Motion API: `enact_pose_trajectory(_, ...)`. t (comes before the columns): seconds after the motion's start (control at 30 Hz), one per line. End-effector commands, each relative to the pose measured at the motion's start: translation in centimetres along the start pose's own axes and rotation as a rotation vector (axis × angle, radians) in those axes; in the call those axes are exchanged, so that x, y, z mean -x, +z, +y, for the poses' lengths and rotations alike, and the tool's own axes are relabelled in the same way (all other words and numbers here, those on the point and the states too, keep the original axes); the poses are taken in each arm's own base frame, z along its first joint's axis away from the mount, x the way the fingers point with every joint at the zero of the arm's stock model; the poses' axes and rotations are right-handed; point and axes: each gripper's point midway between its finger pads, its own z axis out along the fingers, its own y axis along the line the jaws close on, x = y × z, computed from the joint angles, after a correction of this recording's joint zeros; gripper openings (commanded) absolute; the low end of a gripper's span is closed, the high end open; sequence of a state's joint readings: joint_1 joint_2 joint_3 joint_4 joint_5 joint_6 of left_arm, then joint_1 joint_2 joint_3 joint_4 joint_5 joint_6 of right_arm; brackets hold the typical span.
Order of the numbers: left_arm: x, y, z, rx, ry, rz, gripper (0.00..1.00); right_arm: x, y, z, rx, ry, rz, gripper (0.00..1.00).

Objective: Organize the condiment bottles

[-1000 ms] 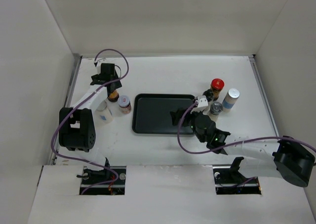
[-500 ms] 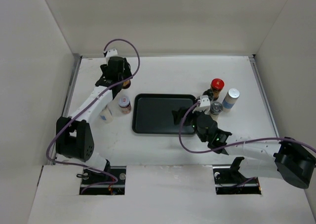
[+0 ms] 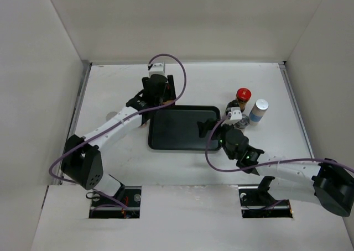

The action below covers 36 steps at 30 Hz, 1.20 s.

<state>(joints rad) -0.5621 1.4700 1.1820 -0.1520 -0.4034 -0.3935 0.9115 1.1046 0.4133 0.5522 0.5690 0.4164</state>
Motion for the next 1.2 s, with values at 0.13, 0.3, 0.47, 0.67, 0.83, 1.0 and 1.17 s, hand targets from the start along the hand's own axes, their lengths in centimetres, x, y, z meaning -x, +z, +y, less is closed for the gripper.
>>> enact_pose_trajectory(0.13, 1.7, 0.4, -1.8, 0.002, -0.047, -0.134, 0.44, 2.3, 0.1, -0.4, -0.019, 0.072, -0.083, 1.00)
enact_pose_trajectory(0.3, -0.7, 1.3, -1.1, 0.033, -0.020, -0.100, 0.45, 2.3, 0.1, -0.3, -0.013, 0.073, -0.080, 1.00)
enact_pose_trajectory(0.47, -3.0, 2.7, -0.4, 0.056, 0.000, -0.064, 0.46, 2.3, 0.1, -0.4, -0.016, 0.073, -0.083, 1.00)
enact_pose_trajectory(0.67, -4.7, 3.4, 0.0, 0.073, 0.018, -0.034, 0.55, 2.5, 0.1, -0.7, -0.023, 0.077, -0.088, 1.00)
enact_pose_trajectory(0.83, -4.4, 3.0, 0.1, 0.077, 0.017, -0.041, 0.81, 2.3, 0.2, -0.9, -0.029, 0.078, -0.083, 1.00)
enact_pose_trajectory(1.0, -0.3, 0.1, -0.7, 0.040, -0.030, -0.140, 0.96, 1.9, 0.4, -0.7, -0.025, 0.074, -0.071, 1.00)
enact_pose_trajectory(1.17, 3.4, -3.1, 0.0, 0.014, -0.090, -0.232, 0.94, 1.5, 0.7, -0.6, -0.020, 0.069, -0.059, 1.00)
